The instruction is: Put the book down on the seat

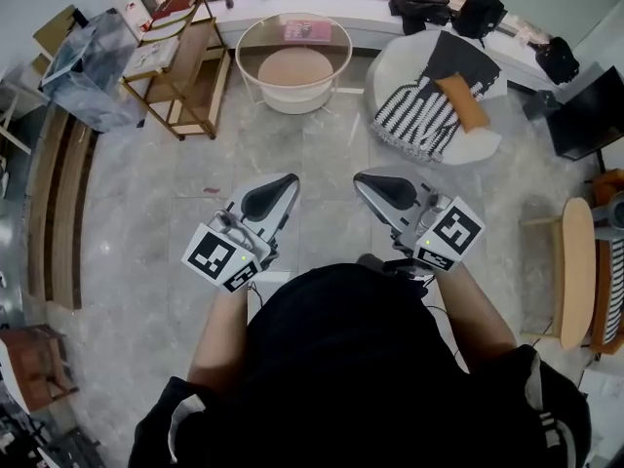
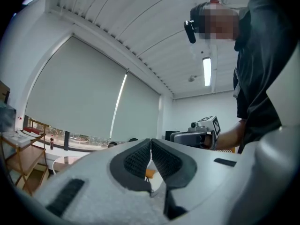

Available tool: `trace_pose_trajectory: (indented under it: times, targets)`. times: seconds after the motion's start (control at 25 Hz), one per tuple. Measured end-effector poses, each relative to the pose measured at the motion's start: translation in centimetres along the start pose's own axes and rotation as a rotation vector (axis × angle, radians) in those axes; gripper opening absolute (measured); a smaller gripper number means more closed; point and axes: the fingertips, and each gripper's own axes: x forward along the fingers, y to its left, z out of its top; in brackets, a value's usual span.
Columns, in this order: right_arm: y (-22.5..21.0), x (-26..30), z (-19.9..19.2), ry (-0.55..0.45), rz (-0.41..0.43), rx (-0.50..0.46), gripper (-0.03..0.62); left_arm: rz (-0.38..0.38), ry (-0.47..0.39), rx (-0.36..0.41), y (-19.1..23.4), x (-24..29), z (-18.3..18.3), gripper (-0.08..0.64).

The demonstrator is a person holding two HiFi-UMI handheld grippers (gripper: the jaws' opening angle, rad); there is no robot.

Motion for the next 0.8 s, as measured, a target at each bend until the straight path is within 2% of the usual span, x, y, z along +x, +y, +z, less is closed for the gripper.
trace_pose_trajectory:
  times: [0.08, 0.2, 0.36, 0.64, 0.8]
  targets:
    - [0.4, -0.1, 0.5, -0.025, 0.025, 0.003, 0.028, 0.005, 0.004, -0.001, 0.3, -0.3, -0.3, 0.026]
    - [1.1, -0.5, 1.8, -0.082, 0.070, -0.011, 0.028, -0.006, -0.013, 0.041, 0.3, -0.9, 0.1, 0.026]
    - [-0.1, -0.6, 2.4, -0.080, 0.065, -0.025, 0.029, 0.007, -0.050, 0.096, 0.3, -1.4, 1.4, 0.026]
    - [-2.6, 2.7, 3.1, -0.133, 0.129, -0.003, 0.028, 0.018, -0.056, 0.058, 2.4, -1.4, 1.4, 0.025]
    - [-4.8, 5.7, 2.5, -0.141, 0.155, 0.004, 0.028, 0.019, -0.023, 0.058, 5.1, -0.5, 1.2, 0.025]
